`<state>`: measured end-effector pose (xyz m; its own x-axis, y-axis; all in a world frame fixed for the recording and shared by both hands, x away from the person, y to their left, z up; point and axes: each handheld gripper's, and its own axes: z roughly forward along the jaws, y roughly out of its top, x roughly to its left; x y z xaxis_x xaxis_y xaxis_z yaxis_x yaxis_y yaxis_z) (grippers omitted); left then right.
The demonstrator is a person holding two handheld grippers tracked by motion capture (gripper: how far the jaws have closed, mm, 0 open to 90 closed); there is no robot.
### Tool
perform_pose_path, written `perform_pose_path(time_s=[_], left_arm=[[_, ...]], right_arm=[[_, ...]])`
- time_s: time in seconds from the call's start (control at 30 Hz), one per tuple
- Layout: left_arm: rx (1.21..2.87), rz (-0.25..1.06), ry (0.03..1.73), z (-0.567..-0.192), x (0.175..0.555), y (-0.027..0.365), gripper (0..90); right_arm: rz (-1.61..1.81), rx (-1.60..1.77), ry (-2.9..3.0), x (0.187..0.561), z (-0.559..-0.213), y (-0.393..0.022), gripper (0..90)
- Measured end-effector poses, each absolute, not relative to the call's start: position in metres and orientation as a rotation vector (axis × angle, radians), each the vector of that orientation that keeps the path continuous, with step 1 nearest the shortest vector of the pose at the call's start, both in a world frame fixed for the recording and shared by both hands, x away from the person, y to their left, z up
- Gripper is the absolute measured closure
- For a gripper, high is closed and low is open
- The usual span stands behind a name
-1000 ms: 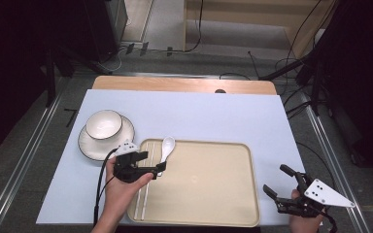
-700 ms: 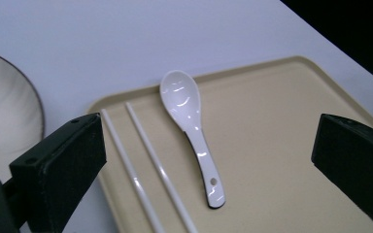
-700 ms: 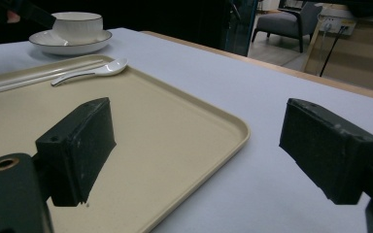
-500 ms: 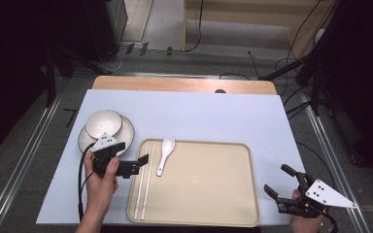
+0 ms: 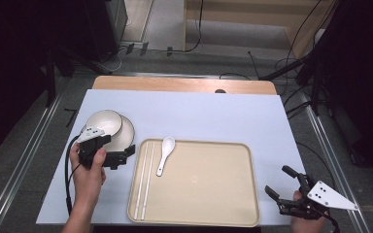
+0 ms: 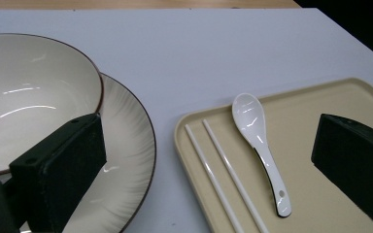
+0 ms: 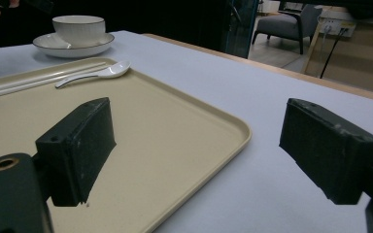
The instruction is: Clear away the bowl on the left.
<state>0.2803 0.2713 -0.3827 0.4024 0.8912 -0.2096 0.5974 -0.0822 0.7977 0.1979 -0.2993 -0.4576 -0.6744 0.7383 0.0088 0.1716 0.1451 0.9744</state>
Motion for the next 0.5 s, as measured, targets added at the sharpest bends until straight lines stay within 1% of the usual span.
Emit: perform_pose_path(time_s=[0.5], left_arm=[[1.734, 0.44, 1.359, -0.374, 0.295, 0.308, 0.0]], right_arm=[[1.555, 0.856, 1.964, 0.199, -0.458, -0.295, 13.0]])
